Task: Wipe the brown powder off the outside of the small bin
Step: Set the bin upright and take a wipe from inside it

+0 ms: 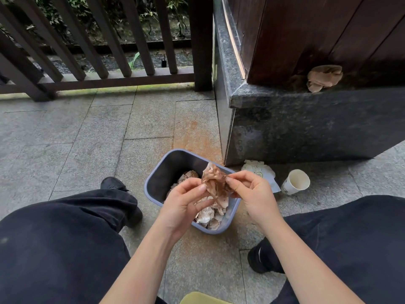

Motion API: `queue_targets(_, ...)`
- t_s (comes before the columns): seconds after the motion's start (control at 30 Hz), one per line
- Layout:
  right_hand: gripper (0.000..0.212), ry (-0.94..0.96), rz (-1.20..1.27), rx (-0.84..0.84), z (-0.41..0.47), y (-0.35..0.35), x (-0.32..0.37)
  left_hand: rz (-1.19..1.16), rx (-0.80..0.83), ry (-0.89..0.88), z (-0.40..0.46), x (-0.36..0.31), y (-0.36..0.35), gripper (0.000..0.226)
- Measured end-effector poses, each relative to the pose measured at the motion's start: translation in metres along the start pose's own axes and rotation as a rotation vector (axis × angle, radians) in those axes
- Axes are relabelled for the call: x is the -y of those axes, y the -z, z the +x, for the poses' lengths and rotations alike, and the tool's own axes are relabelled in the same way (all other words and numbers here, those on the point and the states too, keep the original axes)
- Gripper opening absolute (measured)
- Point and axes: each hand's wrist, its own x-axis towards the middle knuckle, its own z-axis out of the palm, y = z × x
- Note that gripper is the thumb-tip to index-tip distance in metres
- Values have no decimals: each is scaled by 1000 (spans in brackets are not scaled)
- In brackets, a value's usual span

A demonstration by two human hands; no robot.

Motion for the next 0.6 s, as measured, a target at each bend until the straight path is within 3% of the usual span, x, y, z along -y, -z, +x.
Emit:
queue_targets(0.13, 8, -104, 84, -107, 3, 2, 0, -185, 10, 19, 0, -5, 1, 27)
queue_targets(0.23, 7, -72, 25, -169, 5, 6, 1, -263, -57, -4, 1, -8, 4, 15)
queue_targets(0.3, 8, 26, -111, -132, 3, 4, 0, -182, -106, -8, 2, -10, 3, 13)
queue_targets(0.47, 62, 339, -482, -19, -10, -11, -5, 74, -213, -10, 1, -1, -7, 5)
queue_targets(0.53, 68, 350, -605, -15, -8, -13, -12, 166, -259, -42, 0, 0, -8, 9)
queue_targets(0.6, 58, 218, -578, -51, -5, -13, -16, 208, -251, -64, 0, -1, -8, 13)
